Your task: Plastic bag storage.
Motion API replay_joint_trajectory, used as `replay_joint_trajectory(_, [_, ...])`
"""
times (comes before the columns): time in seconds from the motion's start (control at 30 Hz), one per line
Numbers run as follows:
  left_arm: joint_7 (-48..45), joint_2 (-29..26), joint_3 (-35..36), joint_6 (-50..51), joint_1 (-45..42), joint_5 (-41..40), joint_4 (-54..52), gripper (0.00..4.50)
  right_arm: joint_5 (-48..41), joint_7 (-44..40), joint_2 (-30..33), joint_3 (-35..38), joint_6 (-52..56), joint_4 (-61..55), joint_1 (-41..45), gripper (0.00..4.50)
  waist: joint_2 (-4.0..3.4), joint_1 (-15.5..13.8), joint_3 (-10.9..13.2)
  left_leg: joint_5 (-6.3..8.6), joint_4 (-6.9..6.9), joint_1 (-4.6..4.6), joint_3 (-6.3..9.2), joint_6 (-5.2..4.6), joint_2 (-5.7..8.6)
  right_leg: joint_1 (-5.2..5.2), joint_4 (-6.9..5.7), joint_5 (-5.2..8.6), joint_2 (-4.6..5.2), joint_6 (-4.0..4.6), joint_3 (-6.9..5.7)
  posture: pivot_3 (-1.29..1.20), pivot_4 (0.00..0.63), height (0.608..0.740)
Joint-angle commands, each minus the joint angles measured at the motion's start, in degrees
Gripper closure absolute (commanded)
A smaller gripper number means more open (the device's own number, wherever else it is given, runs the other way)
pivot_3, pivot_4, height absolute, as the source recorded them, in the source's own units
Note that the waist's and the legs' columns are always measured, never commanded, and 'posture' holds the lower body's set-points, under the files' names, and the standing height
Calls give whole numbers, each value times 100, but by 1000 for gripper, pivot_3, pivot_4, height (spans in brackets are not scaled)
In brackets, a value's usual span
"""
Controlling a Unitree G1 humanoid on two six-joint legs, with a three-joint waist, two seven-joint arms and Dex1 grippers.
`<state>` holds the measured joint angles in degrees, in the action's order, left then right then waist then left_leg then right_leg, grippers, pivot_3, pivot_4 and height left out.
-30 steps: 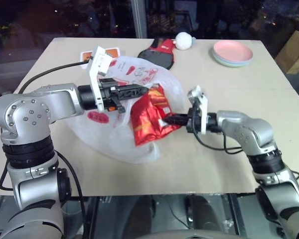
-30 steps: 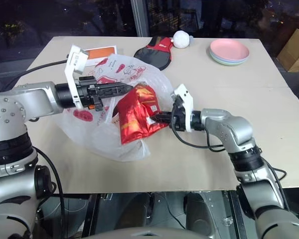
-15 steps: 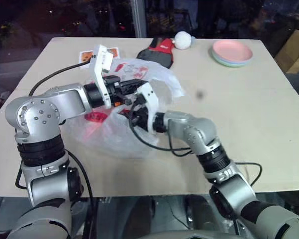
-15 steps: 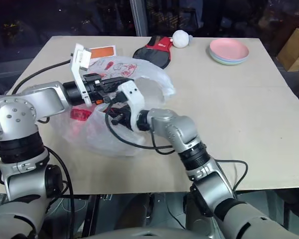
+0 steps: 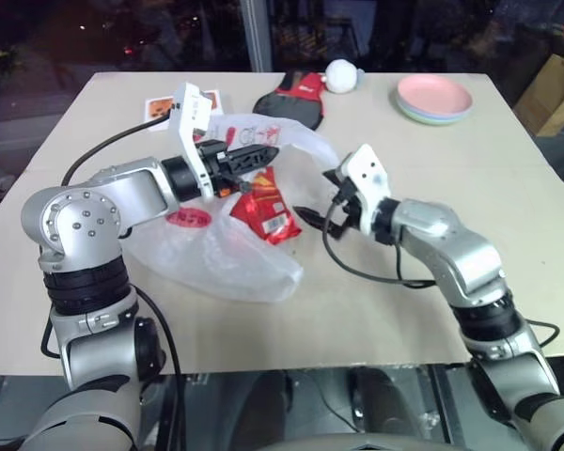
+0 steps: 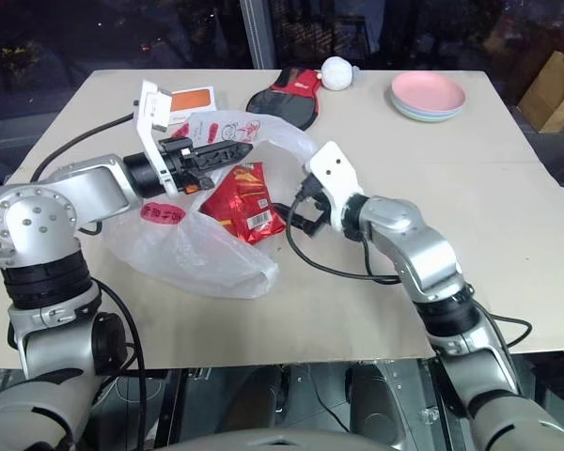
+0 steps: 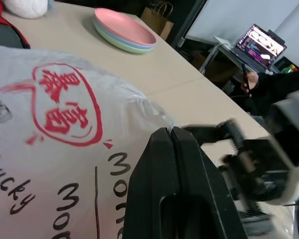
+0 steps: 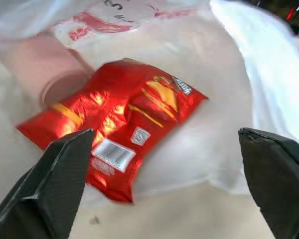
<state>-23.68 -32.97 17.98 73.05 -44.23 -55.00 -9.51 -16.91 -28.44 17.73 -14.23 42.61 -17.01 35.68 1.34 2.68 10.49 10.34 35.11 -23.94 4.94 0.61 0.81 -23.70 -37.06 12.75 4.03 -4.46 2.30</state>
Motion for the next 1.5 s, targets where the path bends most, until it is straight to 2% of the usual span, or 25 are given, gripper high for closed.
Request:
replay_joint_trajectory(0.03, [23,-42,127,-122,-67,-46,-80,4500,265,464,-149,260,-34,71,222,53,0,-8,0,0,1,0,-1,0,0,0,1,0,0,0,1,0,150,740])
replay_joint_trajectory(0.17, [13,-61,95,-123,-72,-65,-99,4500,636,621,-404,170,-546,1248,675,53,0,-20,0,-1,8,1,-2,0,0,3,0,-2,-1,0,2,0,150,740])
replay_joint_trajectory(0.27, [-26,-107,36,-131,-71,-54,-161,4500,918,786,-701,255,-1238,2821,1206,53,0,-10,0,-1,8,5,-2,1,-1,6,0,-4,-2,3,2,0,150,740])
replay_joint_trajectory(0.3, [-32,-124,28,-129,-58,-60,-199,4500,976,770,-737,301,-1450,3235,1326,286,1,-12,0,-1,6,5,-4,1,0,5,0,-4,-2,4,3,0,150,740])
replay_joint_trajectory(0.37, [-33,-159,21,-147,-10,-48,-267,4500,990,594,-729,348,-1669,3562,1432,926,1,-25,1,-1,4,5,-4,1,0,5,3,-4,-2,5,3,0,150,740])
replay_joint_trajectory(0.5, [-140,-257,53,-257,159,-35,-313,4500,834,338,-718,535,-1657,3443,1461,2923,1,-24,2,0,3,-7,-4,1,3,3,16,-5,2,6,4,0,150,740])
replay_joint_trajectory(0.6, [-553,-461,94,-337,288,-157,-454,3661,836,211,-696,585,-1606,3331,1414,4293,1,-20,2,2,-1,-7,-2,2,1,2,18,-5,1,6,2,0,150,740])
replay_joint_trajectory(0.63, [-661,-489,190,-322,307,-293,-474,3401,813,191,-699,619,-1572,3303,1404,4500,0,-5,3,2,-1,-7,-2,2,1,1,18,-5,1,6,2,0,150,740])
replay_joint_trajectory(0.7, [-788,-536,286,-341,342,-446,-485,2404,796,168,-706,670,-1537,3282,1397,4500,0,-11,3,2,-2,-7,-3,2,0,-1,16,-5,0,6,3,0,150,740])
replay_joint_trajectory(0.8, [-1828,-1258,678,286,897,-1747,-1093,1135,813,172,-673,756,-1503,3333,1443,4500,-2,44,4,2,-2,-7,-5,2,-2,-2,16,-5,0,6,4,0,150,740])
replay_joint_trajectory(0.93, [-2434,-1984,961,643,1778,-2761,-1509,1135,852,146,-639,778,-1479,3414,1465,4500,-3,101,8,4,-5,-6,-5,1,-2,-2,16,-4,2,8,5,0,150,740])
replay_joint_trajectory(1.07, [-2857,-2458,1546,808,3447,-3219,-2107,1135,895,122,-606,773,-1401,3385,1415,4500,-7,132,11,4,-8,0,-10,1,-6,-1,18,-3,1,9,9,0,150,740])
replay_joint_trajectory(1.23, [-2976,-2401,2451,737,5294,-3401,-2460,1135,898,79,-557,759,-1259,3237,1323,4500,-11,114,13,4,-13,3,-9,1,-12,-2,18,11,0,33,6,0,150,740])
replay_joint_trajectory(1.3, [-3008,-2221,2604,496,5860,-3123,-2695,1135,907,68,-561,734,-1229,3212,1304,4500,-11,92,13,4,-12,6,-10,1,-12,0,18,14,2,37,6,0,150,740])
replay_joint_trajectory(1.4, [-2076,-1518,2154,-445,5853,-2299,-3097,1135,920,35,-575,696,-1193,3200,1303,4500,-24,61,10,4,-12,8,-15,2,-11,4,26,14,4,40,7,0,150,740])
replay_joint_trajectory(1.5, [-1665,-1272,1603,-889,5840,-1702,-3472,1135,923,18,-576,700,-1143,3151,1310,4500,-16,-15,6,3,-9,8,-12,4,-15,6,25,6,-1,51,5,0,150,740])
